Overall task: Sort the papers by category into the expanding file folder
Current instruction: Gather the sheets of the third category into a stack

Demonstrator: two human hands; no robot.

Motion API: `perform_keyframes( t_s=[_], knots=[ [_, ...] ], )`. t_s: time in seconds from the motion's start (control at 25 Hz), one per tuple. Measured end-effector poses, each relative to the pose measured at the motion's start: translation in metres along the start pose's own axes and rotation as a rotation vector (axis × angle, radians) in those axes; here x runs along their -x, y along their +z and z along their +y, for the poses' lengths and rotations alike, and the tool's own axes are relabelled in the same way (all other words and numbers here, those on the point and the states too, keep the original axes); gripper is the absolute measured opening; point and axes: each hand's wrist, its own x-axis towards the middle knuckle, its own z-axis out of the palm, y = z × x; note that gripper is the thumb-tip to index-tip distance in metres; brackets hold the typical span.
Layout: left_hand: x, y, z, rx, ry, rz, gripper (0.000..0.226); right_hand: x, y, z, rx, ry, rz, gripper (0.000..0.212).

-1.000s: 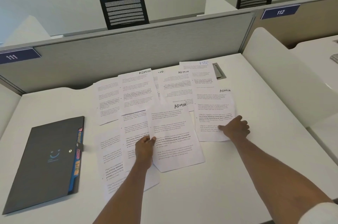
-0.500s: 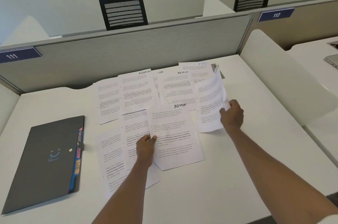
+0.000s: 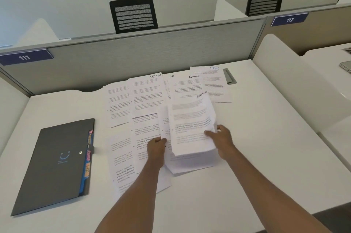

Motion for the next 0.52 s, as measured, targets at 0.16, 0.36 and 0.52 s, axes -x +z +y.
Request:
perform_keyframes(
  t_s=[0.16, 0.36, 0.52],
  knots=[
    [0.005, -0.007, -0.004, 0.076, -0.001, -0.014, 0.017, 0.011, 0.006, 0.051, 0.184, 0.046, -0.057, 0.04],
    [0.021, -0.011, -0.003, 0.03, 0.003, -0.054, 0.008, 0.022, 0.01, 0.066, 0.429, -0.068, -0.007, 0.039],
    [0.041, -0.012, -0.012, -0.09, 0.049, -0.172, 0.032, 0.023, 0.012, 0.064, 0.534, -0.134, -0.019, 0.04]
  ],
)
